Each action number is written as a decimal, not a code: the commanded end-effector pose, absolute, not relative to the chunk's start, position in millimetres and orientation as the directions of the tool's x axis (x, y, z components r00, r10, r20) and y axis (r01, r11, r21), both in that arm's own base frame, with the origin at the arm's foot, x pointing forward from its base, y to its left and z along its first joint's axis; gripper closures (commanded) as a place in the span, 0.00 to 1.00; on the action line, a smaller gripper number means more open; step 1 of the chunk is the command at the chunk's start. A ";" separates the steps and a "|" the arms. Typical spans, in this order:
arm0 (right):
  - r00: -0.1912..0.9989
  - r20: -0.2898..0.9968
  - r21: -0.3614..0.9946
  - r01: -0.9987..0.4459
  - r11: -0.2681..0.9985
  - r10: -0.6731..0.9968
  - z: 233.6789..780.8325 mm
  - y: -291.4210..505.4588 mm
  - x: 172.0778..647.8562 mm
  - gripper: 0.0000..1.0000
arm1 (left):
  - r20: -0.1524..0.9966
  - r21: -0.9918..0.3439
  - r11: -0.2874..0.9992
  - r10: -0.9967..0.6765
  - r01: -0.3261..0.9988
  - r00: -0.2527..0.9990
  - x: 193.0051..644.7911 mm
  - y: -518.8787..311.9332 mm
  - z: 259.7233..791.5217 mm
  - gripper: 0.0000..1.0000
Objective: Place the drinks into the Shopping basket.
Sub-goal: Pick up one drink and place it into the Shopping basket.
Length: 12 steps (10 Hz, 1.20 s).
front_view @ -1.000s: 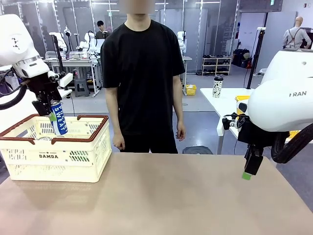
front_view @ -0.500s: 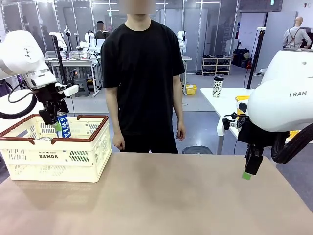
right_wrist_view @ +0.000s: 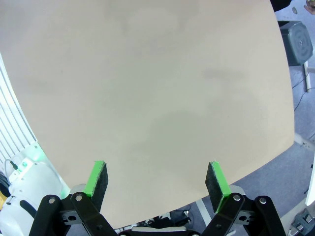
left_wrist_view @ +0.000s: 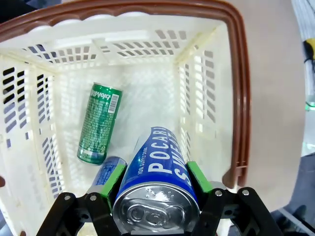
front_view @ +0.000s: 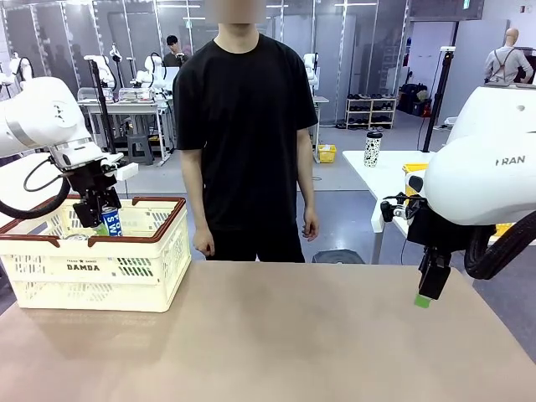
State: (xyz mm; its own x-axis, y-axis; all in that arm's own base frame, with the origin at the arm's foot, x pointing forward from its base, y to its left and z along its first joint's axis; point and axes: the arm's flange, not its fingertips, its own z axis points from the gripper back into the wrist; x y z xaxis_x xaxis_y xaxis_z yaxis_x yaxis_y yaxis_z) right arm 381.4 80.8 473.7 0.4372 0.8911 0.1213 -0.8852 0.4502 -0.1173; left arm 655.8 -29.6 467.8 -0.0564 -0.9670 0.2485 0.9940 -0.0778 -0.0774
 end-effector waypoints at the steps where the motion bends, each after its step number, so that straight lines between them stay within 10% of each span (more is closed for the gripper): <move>1: 0.441 0.112 -0.121 -0.884 0.453 0.891 474.2 80.3 380.9 0.00 | 0.246 -0.077 -0.107 -0.965 0.991 -0.086 670.4 -26.4 465.0 0.40; 12: 0.441 0.112 -0.121 -0.884 0.453 0.891 474.2 80.3 380.9 0.00 | 0.144 -0.062 -0.020 -0.989 0.998 -0.011 701.0 -25.8 398.3 0.40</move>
State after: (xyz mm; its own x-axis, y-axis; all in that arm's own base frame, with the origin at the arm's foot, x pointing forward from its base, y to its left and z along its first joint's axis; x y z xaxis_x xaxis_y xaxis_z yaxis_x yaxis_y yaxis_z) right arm 381.4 80.8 473.7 0.4372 0.8912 0.1213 -0.8852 0.4502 -0.1173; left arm 695.9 -25.3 395.9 -0.0315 -0.9836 0.1776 0.9951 -0.0474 -0.0862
